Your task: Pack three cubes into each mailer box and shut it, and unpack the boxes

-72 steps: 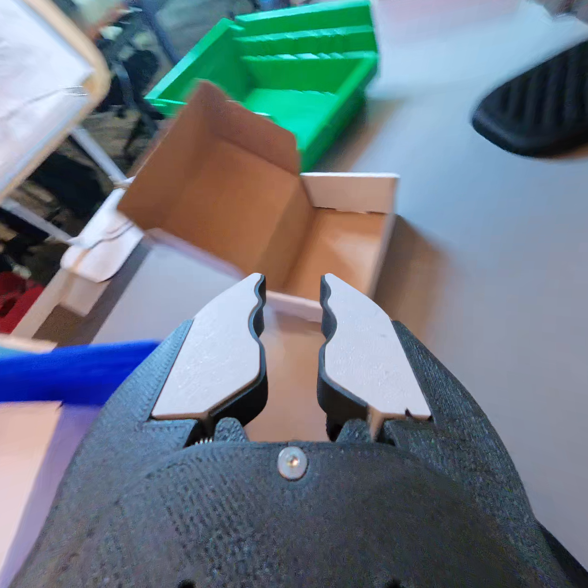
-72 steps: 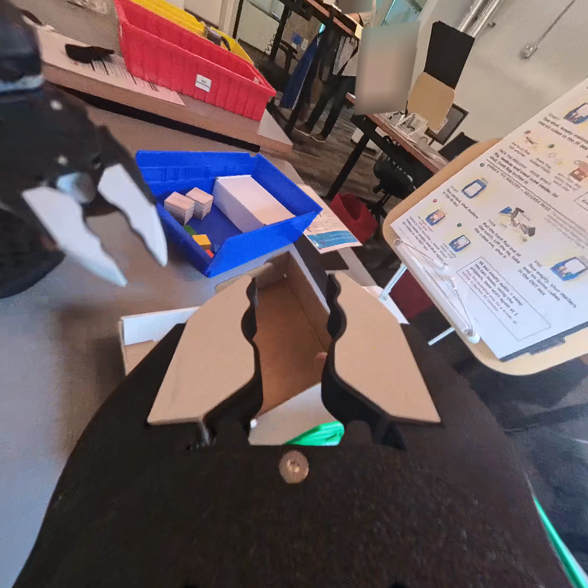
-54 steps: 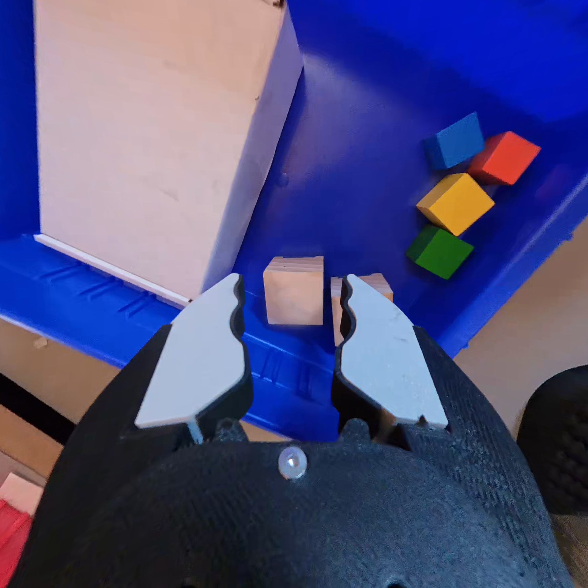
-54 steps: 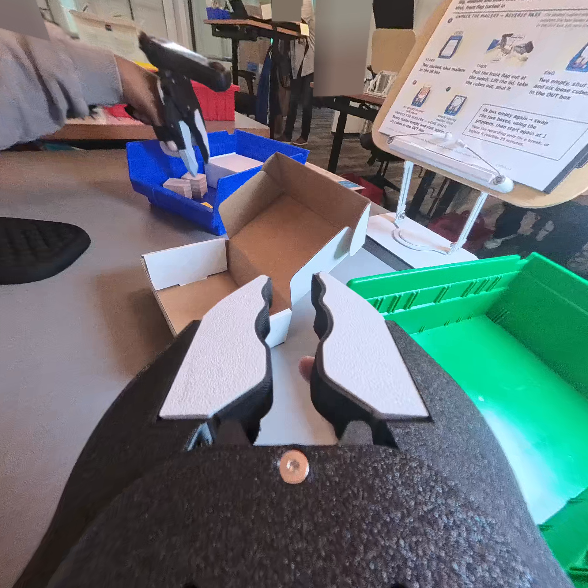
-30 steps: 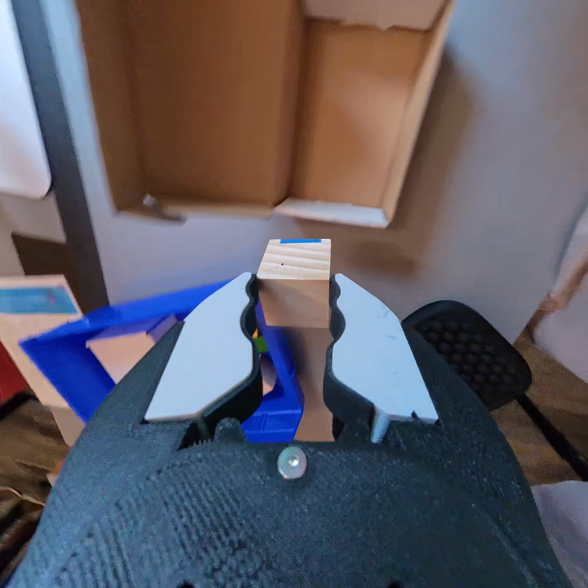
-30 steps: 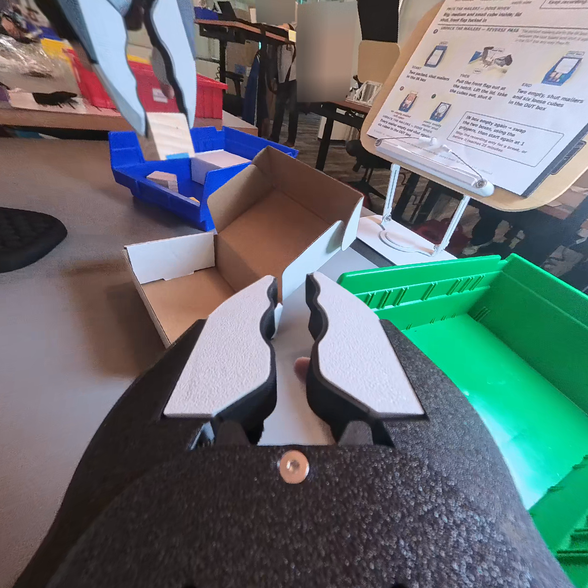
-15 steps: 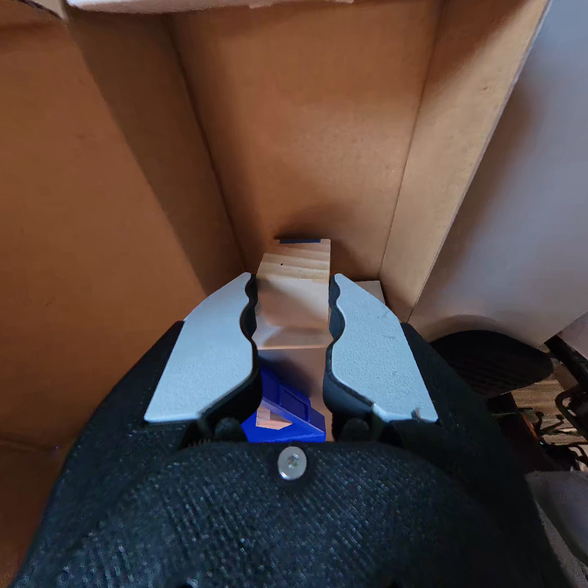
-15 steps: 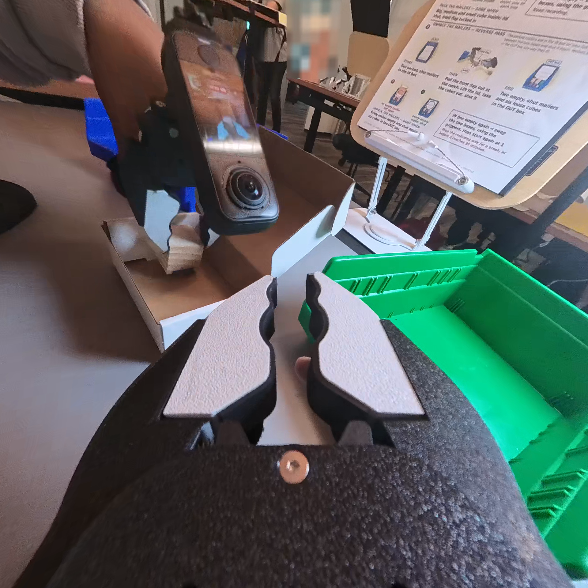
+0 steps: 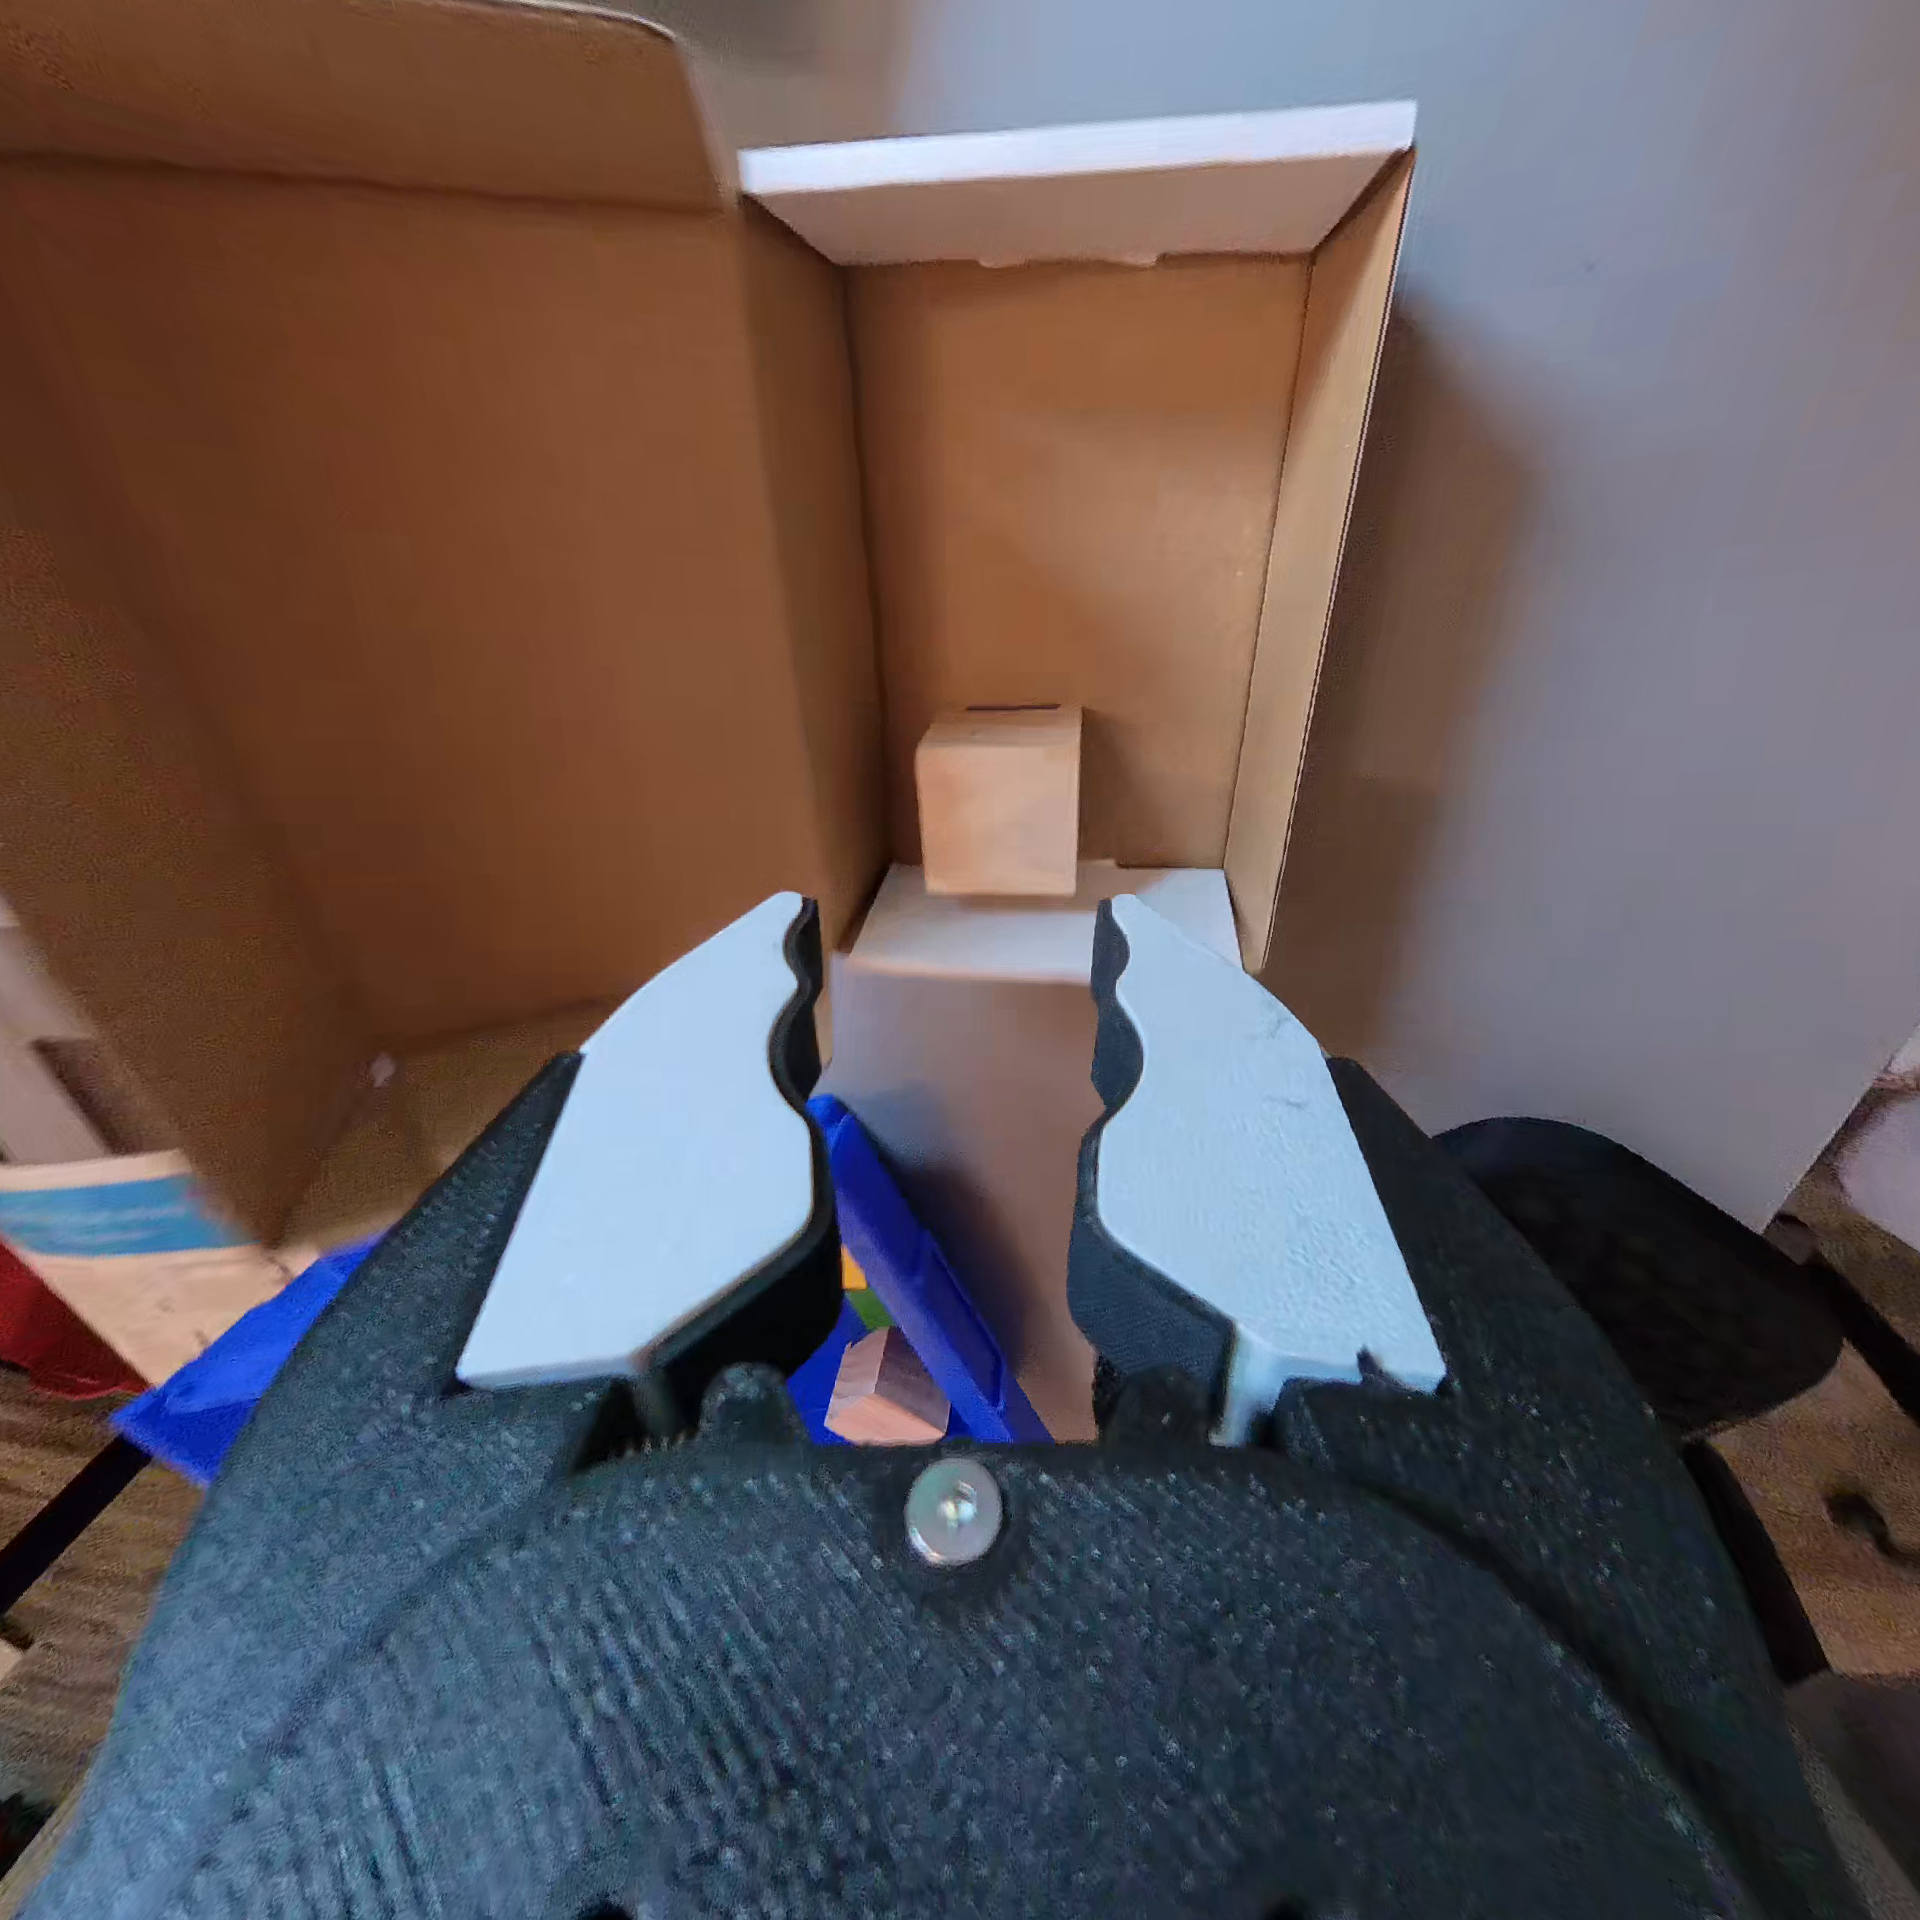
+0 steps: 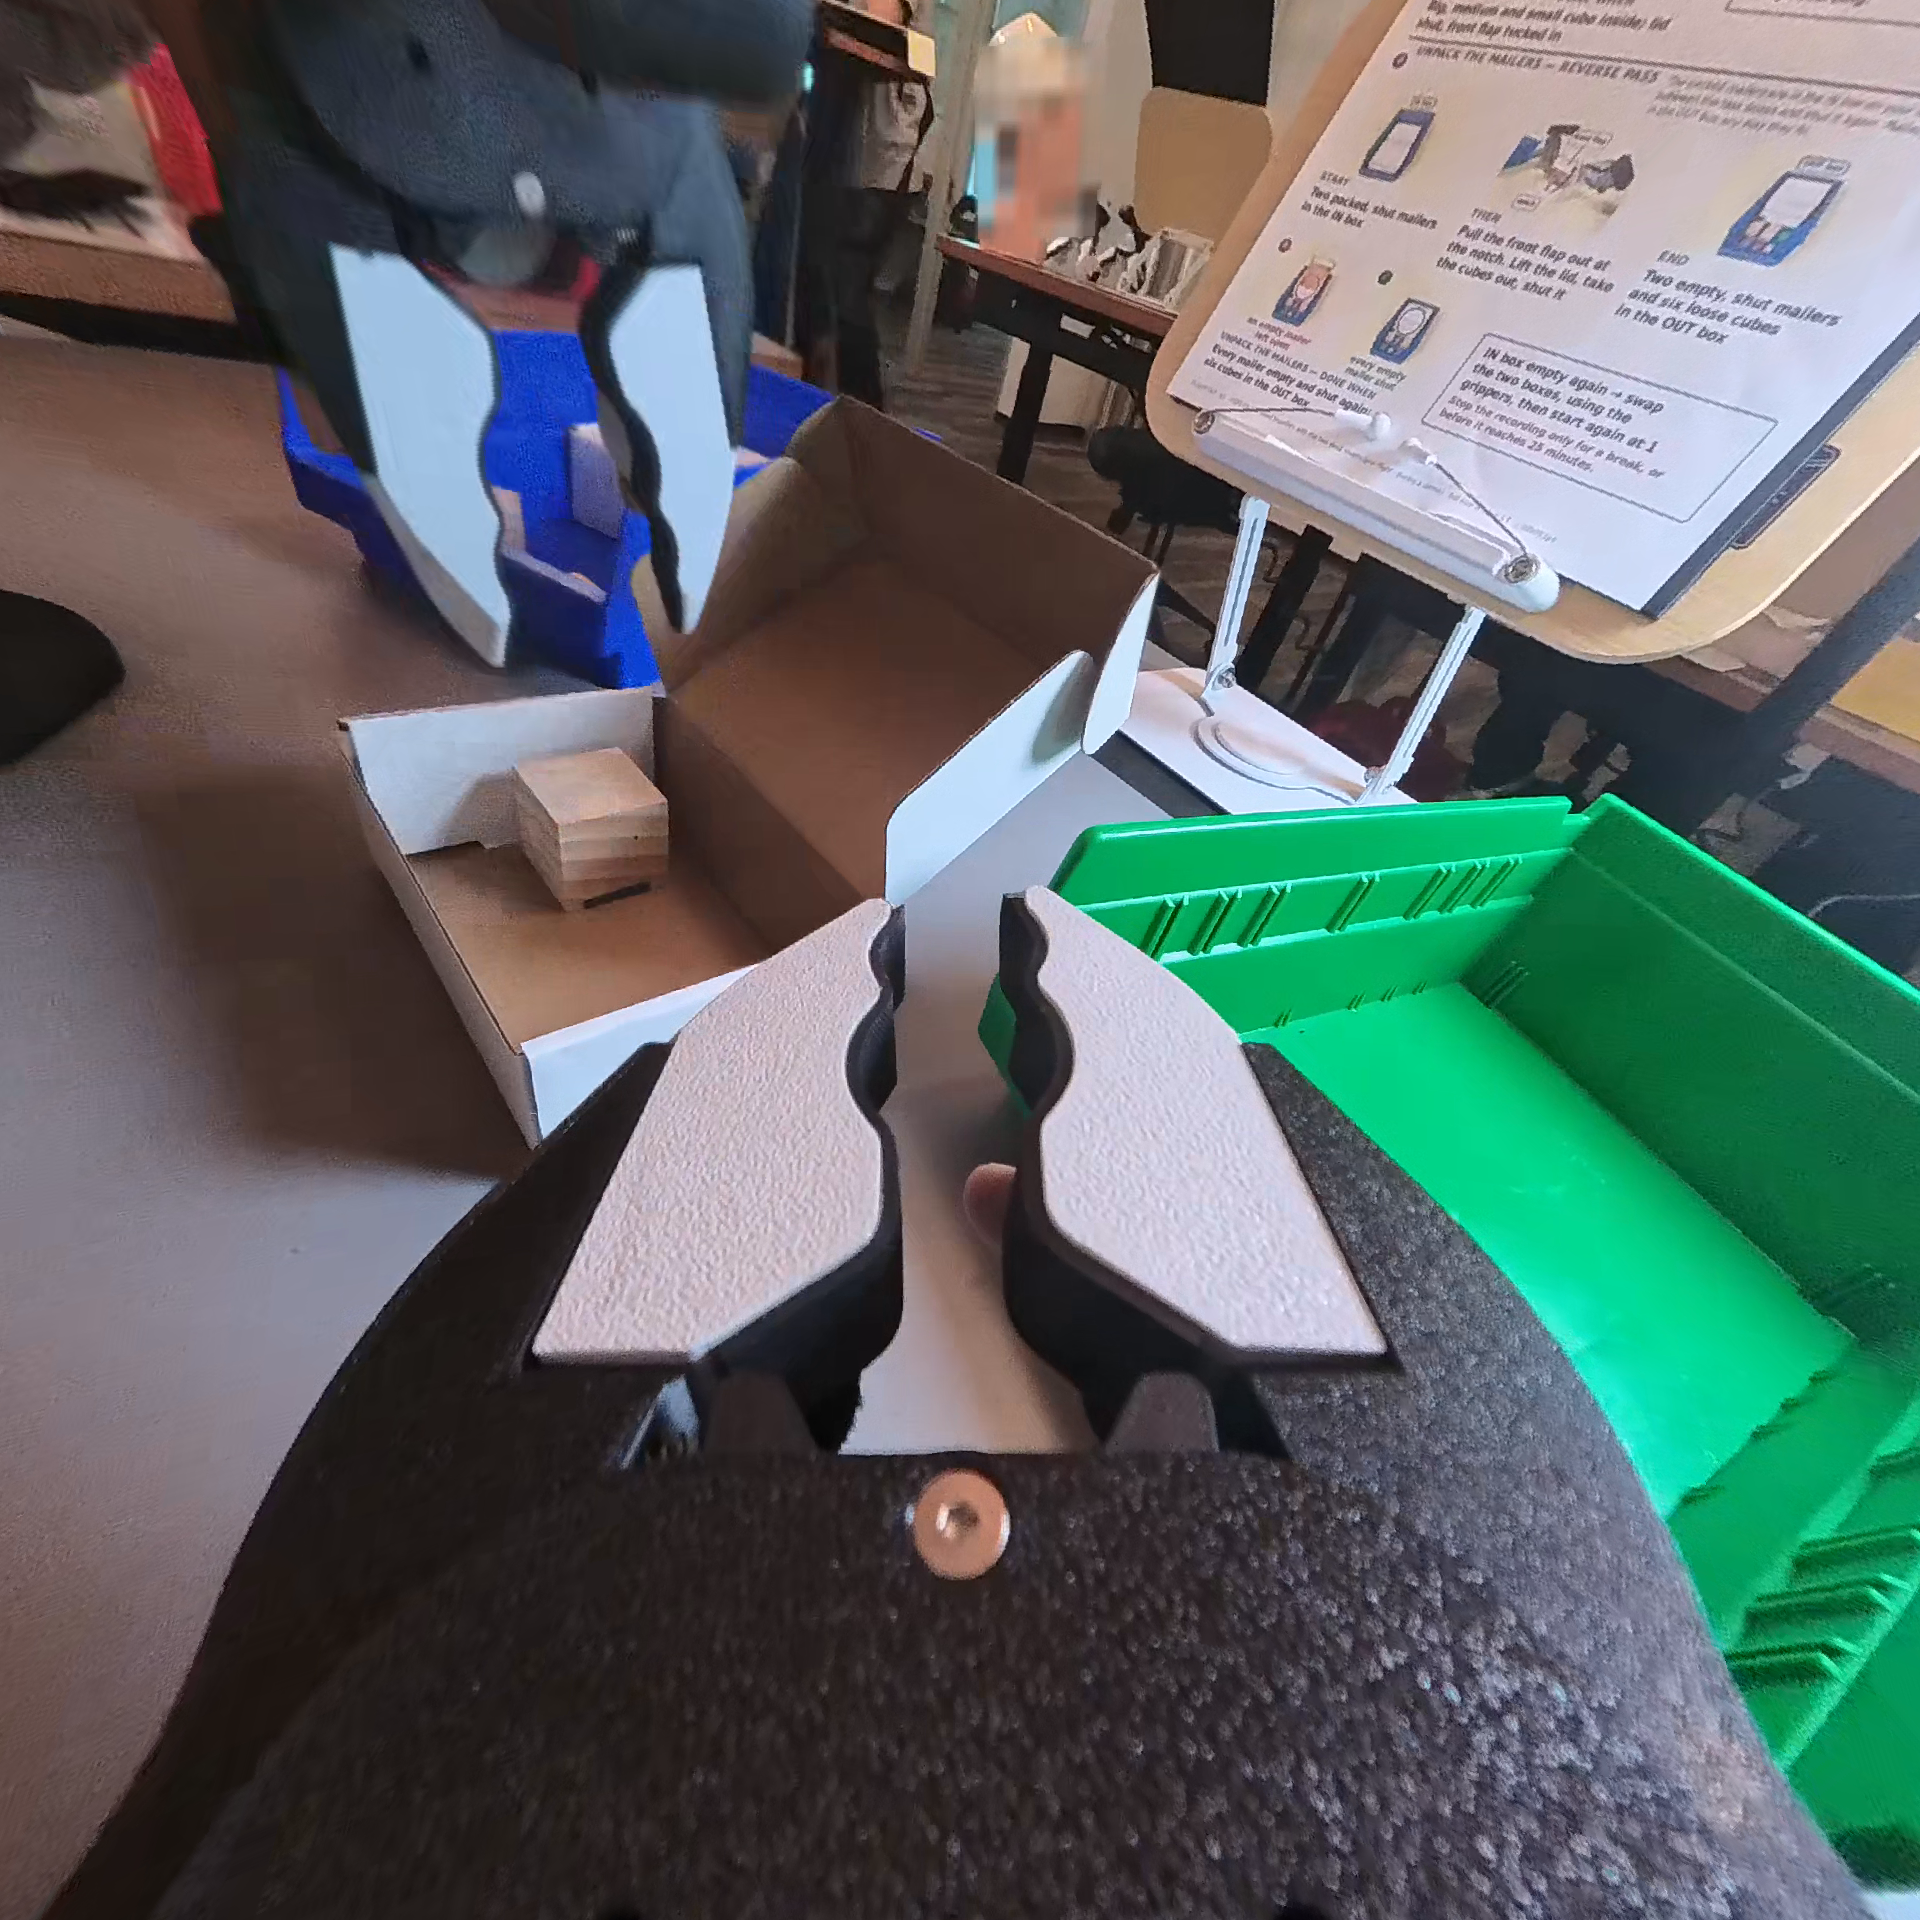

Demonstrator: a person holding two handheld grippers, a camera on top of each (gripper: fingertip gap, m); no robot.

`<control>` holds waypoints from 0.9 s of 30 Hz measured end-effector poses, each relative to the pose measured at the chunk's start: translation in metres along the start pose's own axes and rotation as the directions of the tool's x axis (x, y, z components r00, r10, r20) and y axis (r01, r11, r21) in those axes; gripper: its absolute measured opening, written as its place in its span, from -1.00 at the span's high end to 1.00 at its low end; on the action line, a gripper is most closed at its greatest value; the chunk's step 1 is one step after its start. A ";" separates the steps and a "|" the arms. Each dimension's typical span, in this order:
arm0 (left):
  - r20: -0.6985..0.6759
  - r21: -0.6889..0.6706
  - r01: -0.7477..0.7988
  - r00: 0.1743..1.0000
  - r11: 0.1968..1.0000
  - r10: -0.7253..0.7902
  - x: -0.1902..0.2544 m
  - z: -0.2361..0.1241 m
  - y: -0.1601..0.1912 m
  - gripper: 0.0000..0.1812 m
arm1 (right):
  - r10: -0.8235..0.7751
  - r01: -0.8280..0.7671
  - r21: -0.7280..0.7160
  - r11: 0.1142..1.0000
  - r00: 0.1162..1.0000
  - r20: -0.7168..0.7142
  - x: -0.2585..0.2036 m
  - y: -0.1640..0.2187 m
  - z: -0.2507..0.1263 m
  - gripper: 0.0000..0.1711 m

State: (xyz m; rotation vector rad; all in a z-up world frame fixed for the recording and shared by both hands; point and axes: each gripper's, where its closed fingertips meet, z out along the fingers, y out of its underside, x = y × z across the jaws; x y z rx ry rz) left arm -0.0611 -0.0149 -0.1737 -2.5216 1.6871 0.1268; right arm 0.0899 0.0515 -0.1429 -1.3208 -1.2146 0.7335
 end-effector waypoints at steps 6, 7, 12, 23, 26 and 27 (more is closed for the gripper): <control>0.131 0.134 0.211 0.965 0.968 -0.229 -0.039 -0.066 0.075 0.38 | -0.034 0.034 0.006 0.999 0.999 -0.016 0.001 -0.006 -0.004 0.80; 0.139 0.111 0.263 0.951 0.958 -0.277 -0.045 -0.065 0.098 0.37 | -0.043 0.043 0.005 0.999 0.999 -0.020 0.002 -0.008 -0.005 0.80; 0.106 -0.089 0.527 0.849 0.845 -0.518 -0.054 -0.017 0.214 0.30 | -0.038 0.039 0.013 0.999 0.999 -0.022 0.003 -0.011 -0.006 0.80; 0.004 -0.102 0.608 0.792 0.787 -0.611 -0.050 0.045 0.251 0.32 | -0.029 0.029 -0.002 1.000 0.999 -0.025 0.005 -0.006 -0.005 0.80; -0.034 -0.125 0.566 0.818 0.815 -0.574 -0.048 0.057 0.241 0.31 | -0.028 0.028 -0.004 1.000 0.999 -0.025 0.004 -0.005 -0.005 0.80; -0.048 -0.135 0.552 0.826 0.823 -0.562 -0.048 0.060 0.239 0.32 | -0.029 0.029 -0.004 1.000 0.999 -0.026 0.004 -0.005 -0.005 0.80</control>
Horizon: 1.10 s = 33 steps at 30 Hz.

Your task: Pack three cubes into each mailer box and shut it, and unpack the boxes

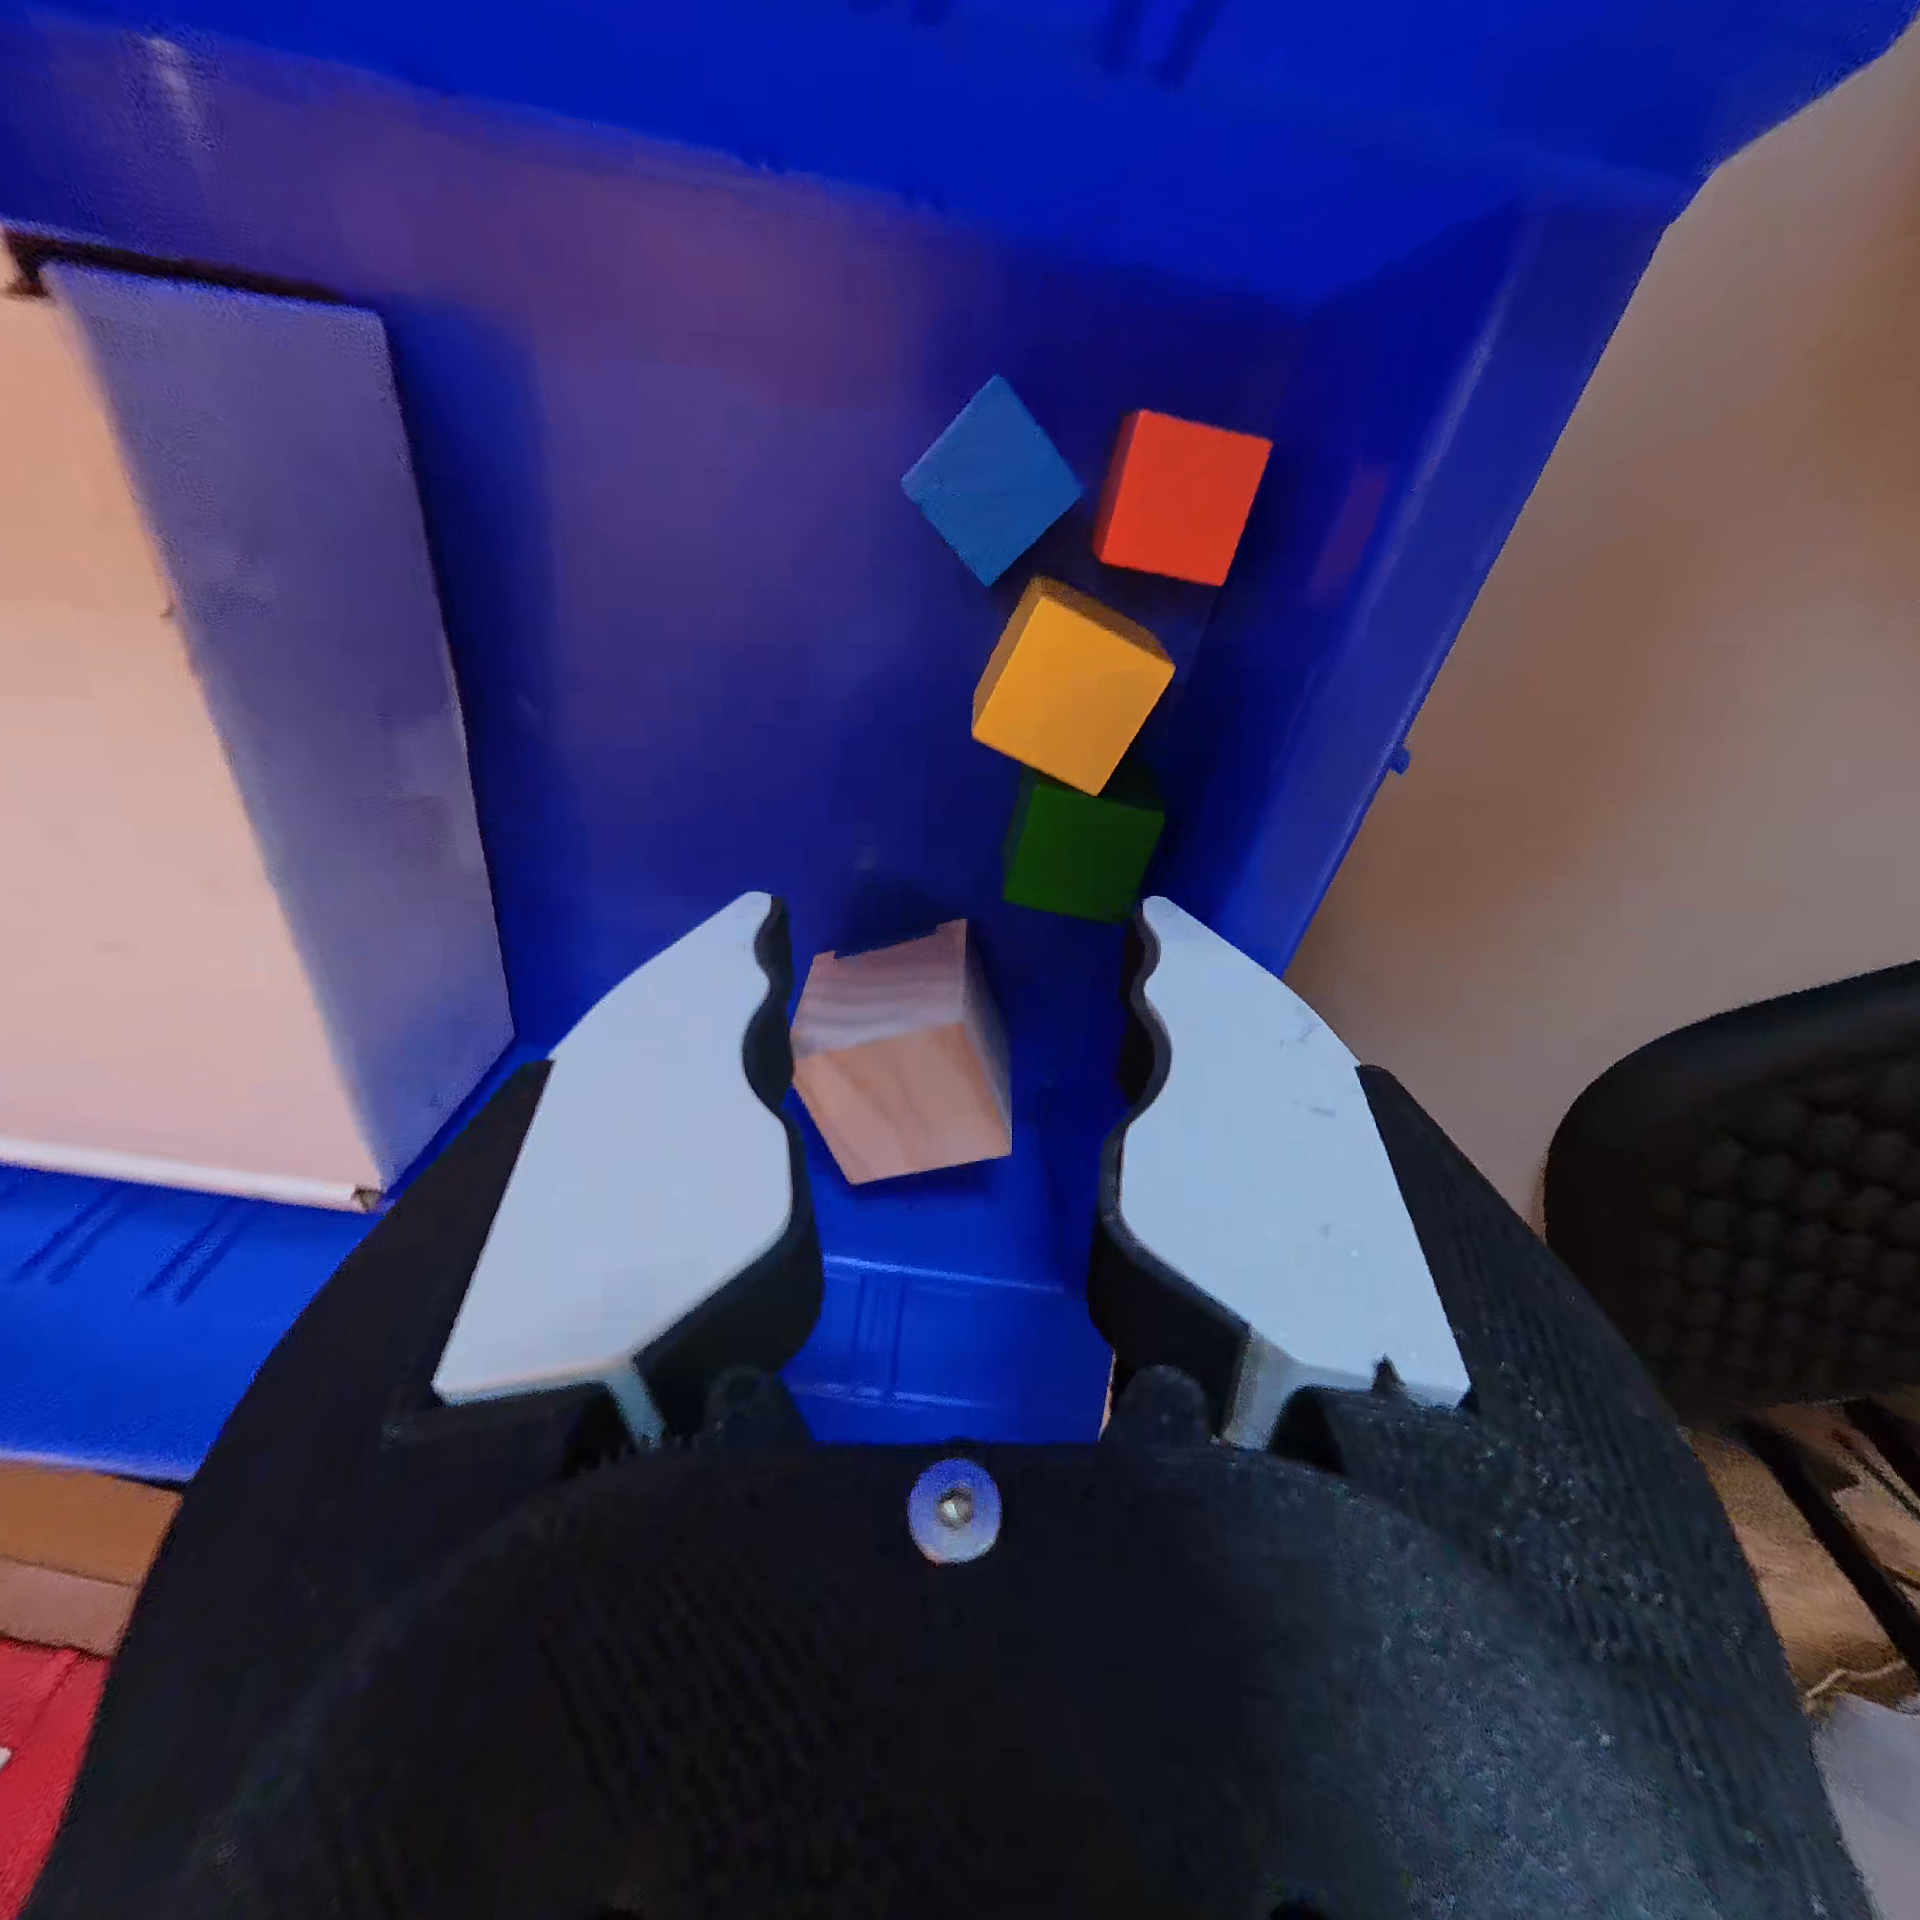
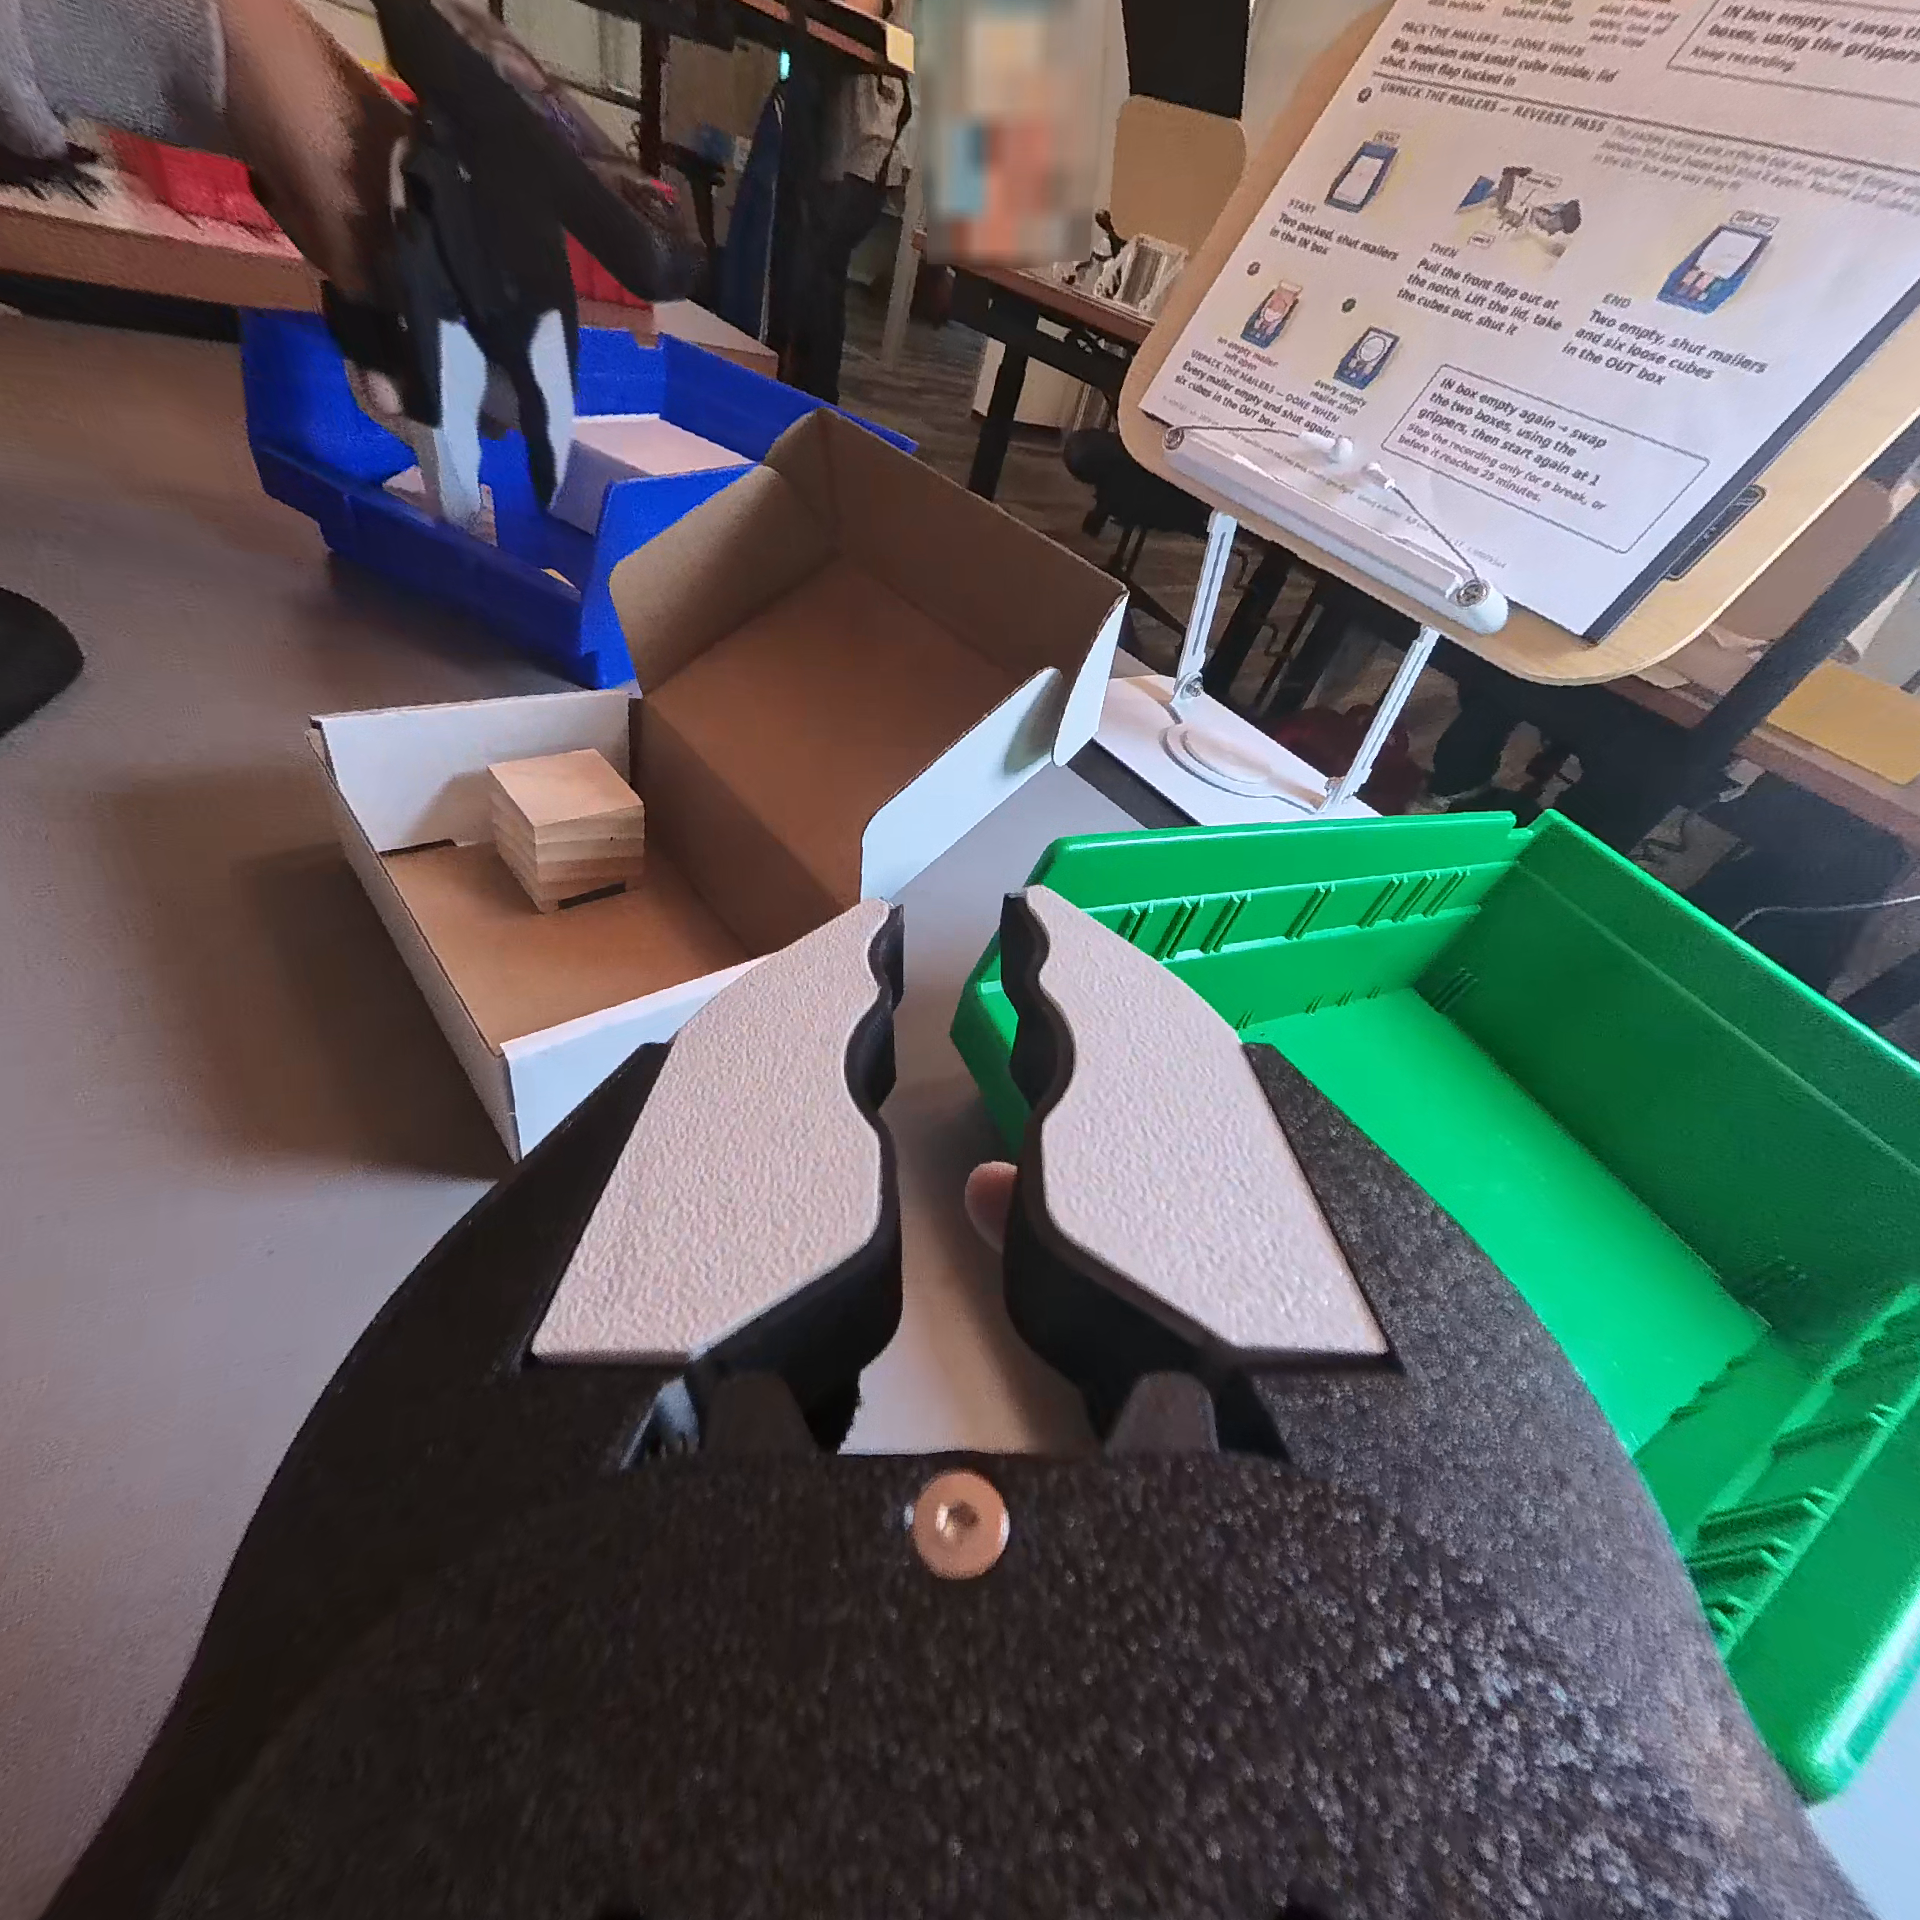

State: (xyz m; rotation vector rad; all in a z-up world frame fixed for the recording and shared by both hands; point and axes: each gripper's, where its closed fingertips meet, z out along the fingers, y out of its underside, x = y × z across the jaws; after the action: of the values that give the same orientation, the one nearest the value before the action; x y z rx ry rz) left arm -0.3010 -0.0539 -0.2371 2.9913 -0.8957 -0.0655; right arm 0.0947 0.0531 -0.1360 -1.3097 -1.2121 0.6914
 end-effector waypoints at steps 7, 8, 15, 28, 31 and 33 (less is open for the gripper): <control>-0.100 -0.026 -0.073 0.993 0.997 0.070 0.004 0.012 -0.007 0.42 | 0.011 -0.011 -0.006 1.000 1.000 -0.001 0.002 0.003 0.000 0.80; -0.120 -0.022 -0.085 0.989 0.996 0.082 0.007 0.012 -0.008 0.47 | 0.011 -0.011 -0.008 1.000 1.000 -0.001 0.002 0.003 0.000 0.80; 0.031 0.046 -0.079 0.996 0.996 0.078 -0.019 0.008 -0.016 0.76 | 0.006 -0.006 -0.018 1.000 1.000 -0.003 0.002 0.005 0.001 0.80; -0.131 0.116 -0.104 0.984 0.988 0.119 0.012 0.013 -0.032 0.56 | 0.006 -0.006 -0.036 0.999 1.000 0.004 -0.001 0.009 0.003 0.80; -0.198 0.078 -0.082 0.975 0.994 0.096 0.015 0.026 -0.029 0.56 | 0.011 -0.011 -0.049 0.999 1.000 0.005 0.000 0.012 0.003 0.80; -0.182 0.093 -0.124 0.973 0.988 0.139 0.014 0.029 -0.032 0.63 | 0.011 -0.011 -0.060 0.998 1.000 0.002 0.000 0.014 0.004 0.80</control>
State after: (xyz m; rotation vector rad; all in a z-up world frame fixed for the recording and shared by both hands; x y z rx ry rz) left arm -0.2730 -0.0347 -0.2679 2.9362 -1.0944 0.2566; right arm 0.0945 0.0577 -0.1499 -1.3664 -1.2363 0.6695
